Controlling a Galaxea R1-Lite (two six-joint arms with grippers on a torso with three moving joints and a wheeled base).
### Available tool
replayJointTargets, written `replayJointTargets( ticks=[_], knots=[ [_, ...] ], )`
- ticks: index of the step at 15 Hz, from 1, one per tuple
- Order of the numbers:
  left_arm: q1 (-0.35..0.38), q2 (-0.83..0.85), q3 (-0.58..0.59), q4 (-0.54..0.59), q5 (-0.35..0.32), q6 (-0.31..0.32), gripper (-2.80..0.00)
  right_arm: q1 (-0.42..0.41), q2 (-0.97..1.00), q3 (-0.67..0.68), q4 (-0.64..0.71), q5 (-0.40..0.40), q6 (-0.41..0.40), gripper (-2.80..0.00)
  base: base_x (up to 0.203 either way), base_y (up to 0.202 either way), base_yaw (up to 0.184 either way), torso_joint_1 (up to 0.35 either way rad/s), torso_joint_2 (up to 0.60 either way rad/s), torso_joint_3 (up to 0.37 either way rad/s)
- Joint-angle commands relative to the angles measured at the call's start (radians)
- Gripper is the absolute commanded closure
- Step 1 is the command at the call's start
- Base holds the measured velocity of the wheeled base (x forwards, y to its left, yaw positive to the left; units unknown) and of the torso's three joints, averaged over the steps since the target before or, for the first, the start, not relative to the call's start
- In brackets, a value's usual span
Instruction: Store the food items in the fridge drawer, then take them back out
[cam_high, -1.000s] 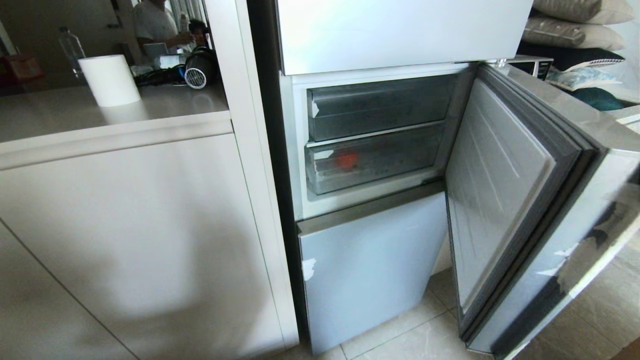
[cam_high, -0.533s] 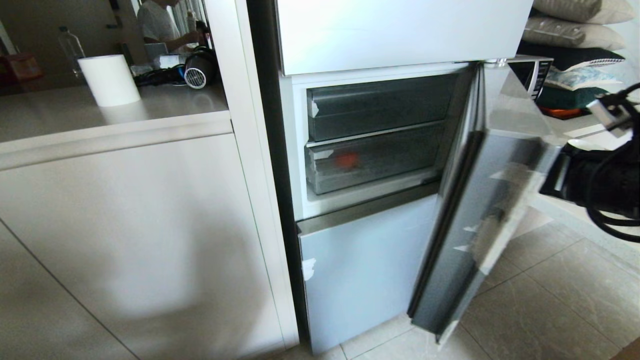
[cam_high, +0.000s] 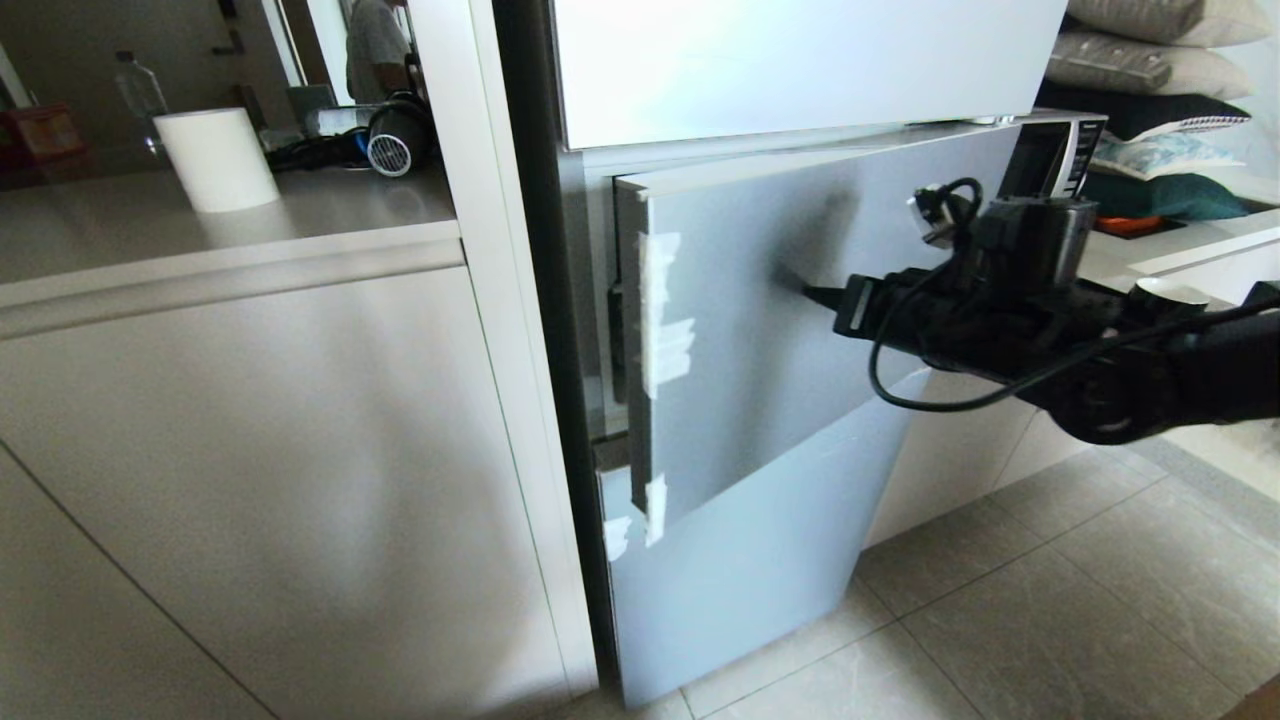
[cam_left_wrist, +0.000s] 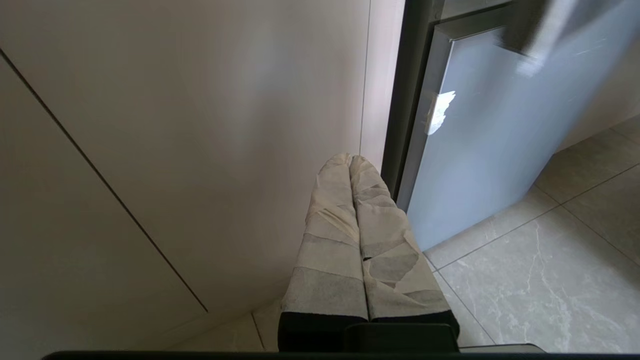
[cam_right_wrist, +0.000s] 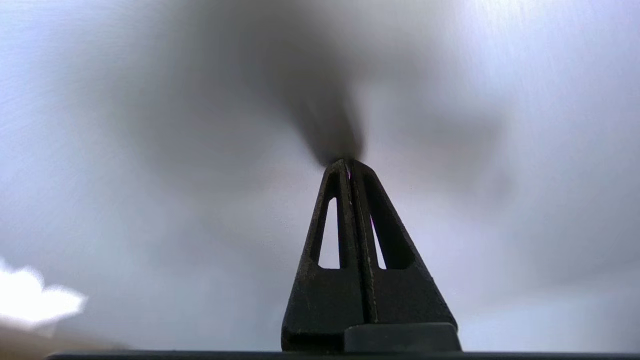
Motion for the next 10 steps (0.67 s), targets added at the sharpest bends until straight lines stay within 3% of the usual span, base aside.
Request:
replayJointTargets(
  ticks=[1,3,5,10],
  knots=[
    [0.000,0.000,0.000,0.001,0.000,0.000,0.00,0.012,0.206,-0.163,-0.030,0.003,0.004,0.00,0.000,0.000,0.000,0.000,0.00,0.000],
    [0.000,0.002,0.000,0.001,0.000,0.000,0.00,0.014,0.274,-0.277,-0.044,0.004,0.008,0.00,0.000,0.000,0.000,0.000,0.00,0.000],
    [0.000,0.002,0.000,0.001,0.001,0.000,0.00,0.012,0.284,-0.296,-0.047,0.006,0.016,0.00,0.000,0.000,0.000,0.000,0.00,0.000],
    [0.000,0.000,0.000,0.001,0.001,0.000,0.00,0.014,0.048,-0.029,-0.057,0.006,0.013,0.00,0.000,0.000,0.000,0.000,0.00,0.000]
  ],
)
